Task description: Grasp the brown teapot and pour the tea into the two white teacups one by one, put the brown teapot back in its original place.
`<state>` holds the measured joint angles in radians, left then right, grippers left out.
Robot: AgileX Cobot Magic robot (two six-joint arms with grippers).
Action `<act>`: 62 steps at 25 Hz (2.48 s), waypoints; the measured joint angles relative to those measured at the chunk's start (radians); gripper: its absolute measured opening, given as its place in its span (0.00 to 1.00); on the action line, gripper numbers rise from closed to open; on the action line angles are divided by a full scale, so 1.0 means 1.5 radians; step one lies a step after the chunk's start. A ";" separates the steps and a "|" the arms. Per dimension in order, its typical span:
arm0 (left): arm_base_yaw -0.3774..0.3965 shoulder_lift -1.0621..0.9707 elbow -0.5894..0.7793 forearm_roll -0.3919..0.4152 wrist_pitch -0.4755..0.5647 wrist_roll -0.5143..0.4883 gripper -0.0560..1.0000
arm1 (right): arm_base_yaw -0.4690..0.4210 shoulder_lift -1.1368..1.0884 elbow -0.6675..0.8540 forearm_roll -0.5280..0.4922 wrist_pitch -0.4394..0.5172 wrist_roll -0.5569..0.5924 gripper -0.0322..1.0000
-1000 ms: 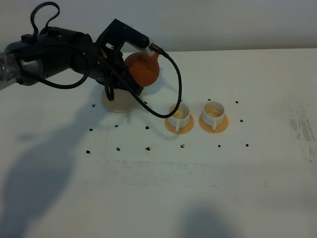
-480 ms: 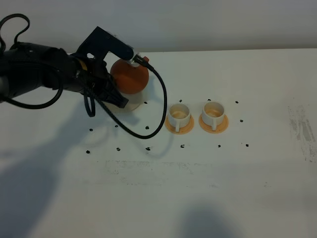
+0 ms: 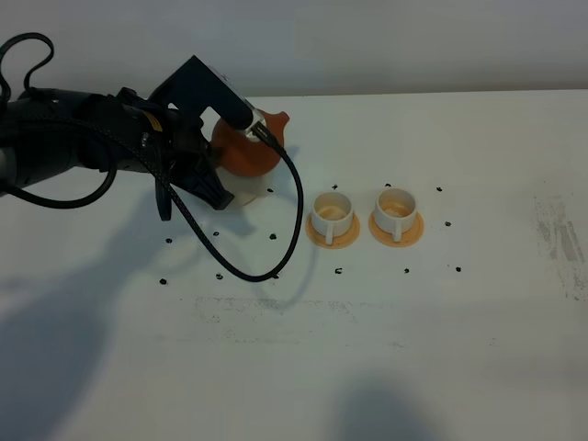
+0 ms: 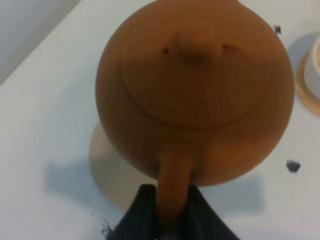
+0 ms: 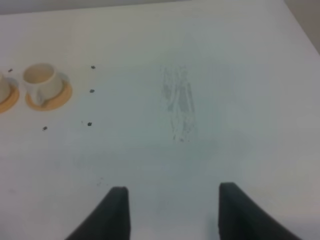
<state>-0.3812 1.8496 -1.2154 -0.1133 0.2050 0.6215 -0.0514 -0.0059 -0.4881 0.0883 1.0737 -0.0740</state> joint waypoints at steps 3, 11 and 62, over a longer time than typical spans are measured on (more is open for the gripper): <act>0.000 0.014 0.000 -0.020 0.000 0.058 0.13 | 0.000 0.000 0.000 0.000 0.000 0.000 0.45; 0.000 0.042 -0.011 -0.081 0.008 0.116 0.13 | 0.000 0.000 0.000 0.000 0.000 0.000 0.45; 0.000 0.077 -0.067 -0.348 0.024 0.484 0.13 | 0.000 0.000 0.000 0.000 0.000 0.000 0.45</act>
<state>-0.3812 1.9650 -1.3162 -0.6353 0.2411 1.3469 -0.0514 -0.0059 -0.4881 0.0888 1.0737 -0.0740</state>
